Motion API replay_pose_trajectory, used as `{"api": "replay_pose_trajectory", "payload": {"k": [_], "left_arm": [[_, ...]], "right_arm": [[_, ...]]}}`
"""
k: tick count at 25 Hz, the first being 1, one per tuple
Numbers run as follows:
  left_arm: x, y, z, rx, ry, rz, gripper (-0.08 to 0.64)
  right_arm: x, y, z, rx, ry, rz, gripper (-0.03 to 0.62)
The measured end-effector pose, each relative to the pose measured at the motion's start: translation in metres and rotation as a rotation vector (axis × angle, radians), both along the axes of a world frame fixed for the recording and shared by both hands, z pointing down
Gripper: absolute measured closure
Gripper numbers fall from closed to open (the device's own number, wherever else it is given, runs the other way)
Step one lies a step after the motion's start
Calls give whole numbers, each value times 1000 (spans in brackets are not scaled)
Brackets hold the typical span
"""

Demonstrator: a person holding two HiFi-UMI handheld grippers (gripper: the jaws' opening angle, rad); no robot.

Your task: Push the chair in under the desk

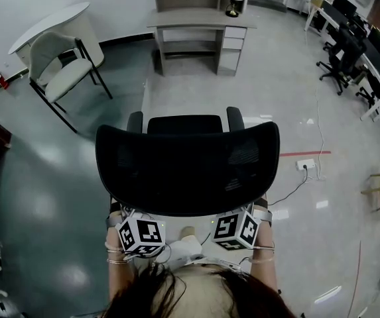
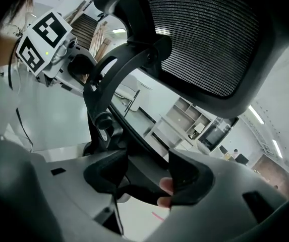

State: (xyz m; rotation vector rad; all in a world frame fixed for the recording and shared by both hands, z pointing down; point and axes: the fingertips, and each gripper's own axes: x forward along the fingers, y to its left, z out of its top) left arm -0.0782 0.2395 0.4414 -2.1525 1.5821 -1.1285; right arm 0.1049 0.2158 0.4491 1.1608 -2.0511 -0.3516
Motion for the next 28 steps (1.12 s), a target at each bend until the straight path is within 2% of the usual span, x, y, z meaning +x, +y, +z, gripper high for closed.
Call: {"api": "replay_pose_trajectory", "payload": {"k": [6,13,22,28], "left_arm": [[0,-4,0,-11,9,4,319],[-7,-15,0,-24,5,21,319],[-19,-34,-2,-16,-18,50,319],[-22,-47,-7,12,57,69,319]], "right_arm": [[0,-2,-2,19,10,14,357],[-8,-10,-3,82,78,42,358],[-19,-30,0,70,142,79,360],[-23,-43,0,46,125,81,360]]}}
